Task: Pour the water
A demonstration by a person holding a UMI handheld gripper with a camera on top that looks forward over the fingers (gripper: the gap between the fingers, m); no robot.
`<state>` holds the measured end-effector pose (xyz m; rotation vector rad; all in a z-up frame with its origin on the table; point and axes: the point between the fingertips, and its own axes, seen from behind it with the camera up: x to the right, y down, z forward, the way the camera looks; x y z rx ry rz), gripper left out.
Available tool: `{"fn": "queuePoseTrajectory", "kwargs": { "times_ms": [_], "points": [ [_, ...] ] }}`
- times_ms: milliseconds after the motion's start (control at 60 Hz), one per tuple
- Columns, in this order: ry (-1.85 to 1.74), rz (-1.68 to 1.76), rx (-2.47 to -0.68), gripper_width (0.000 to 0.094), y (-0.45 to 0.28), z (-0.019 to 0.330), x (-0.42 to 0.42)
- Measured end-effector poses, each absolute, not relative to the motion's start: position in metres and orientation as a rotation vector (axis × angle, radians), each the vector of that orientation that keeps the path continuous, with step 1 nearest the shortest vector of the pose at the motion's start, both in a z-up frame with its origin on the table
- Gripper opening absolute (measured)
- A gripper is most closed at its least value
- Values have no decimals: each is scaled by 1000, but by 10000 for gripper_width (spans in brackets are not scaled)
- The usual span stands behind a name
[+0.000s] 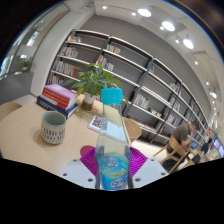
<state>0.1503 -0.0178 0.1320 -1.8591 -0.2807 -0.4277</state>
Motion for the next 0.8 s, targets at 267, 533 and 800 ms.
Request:
{"fn": "queuePoseTrajectory", "kwargs": {
  "times_ms": [267,533,800],
  "points": [
    [-929,-930,-1775,364,53,158,121],
    [-1508,-1330,-1469,363,102,166,90],
    [-1880,-1574,-1100,368,132,160,64]
  ]
}}
